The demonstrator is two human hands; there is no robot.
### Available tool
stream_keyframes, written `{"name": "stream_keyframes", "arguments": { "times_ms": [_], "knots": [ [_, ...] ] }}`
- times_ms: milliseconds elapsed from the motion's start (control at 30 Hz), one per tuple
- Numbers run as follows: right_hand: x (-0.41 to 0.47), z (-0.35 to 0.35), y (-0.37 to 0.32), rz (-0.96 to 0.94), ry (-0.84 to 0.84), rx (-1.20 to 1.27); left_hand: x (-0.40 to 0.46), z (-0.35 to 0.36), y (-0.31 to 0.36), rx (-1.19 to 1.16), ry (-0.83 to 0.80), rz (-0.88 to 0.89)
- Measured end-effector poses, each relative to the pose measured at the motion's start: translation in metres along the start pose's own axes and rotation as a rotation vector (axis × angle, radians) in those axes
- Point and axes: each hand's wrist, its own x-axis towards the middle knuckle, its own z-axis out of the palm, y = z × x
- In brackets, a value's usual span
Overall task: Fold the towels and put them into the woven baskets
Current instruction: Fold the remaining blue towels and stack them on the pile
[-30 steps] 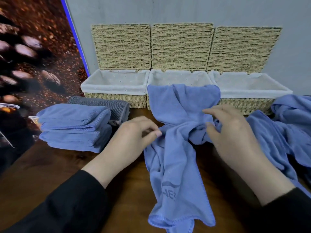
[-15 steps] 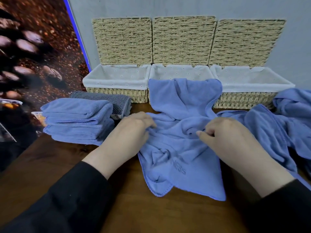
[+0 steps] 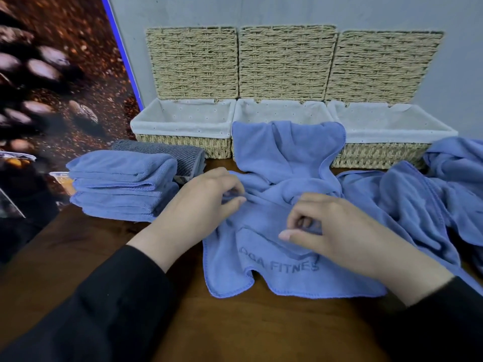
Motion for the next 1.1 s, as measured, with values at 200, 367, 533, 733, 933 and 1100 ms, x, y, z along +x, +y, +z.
{"name": "stream_keyframes", "arguments": {
  "times_ms": [200,367,533,733,933,1100],
  "knots": [
    [-0.015,0.010,-0.019,-0.015,-0.326,-0.164,-0.024,-0.002,0.033,-0.078,-0.254,0.022],
    [-0.022,0.033,-0.034,-0.021,-0.038,-0.283,-0.053,0.007,0.051,0.012,-0.384,-0.020],
    [-0.025,0.039,-0.045,0.122,0.299,-0.144,-0.064,0.017,0.063,-0.006,-0.067,-0.099],
    [-0.047,0.014,-0.041,0.218,0.248,-0.361,-0.071,-0.025,0.067,-0.015,0.134,-0.253],
    [-0.069,-0.037,-0.041,0.242,0.357,-0.201,-0.078,-0.072,0.077,-0.129,0.209,-0.308],
    [-0.084,-0.081,-0.056,0.258,0.515,-0.040,-0.074,-0.110,0.082,-0.137,0.302,-0.334]
  ]
}}
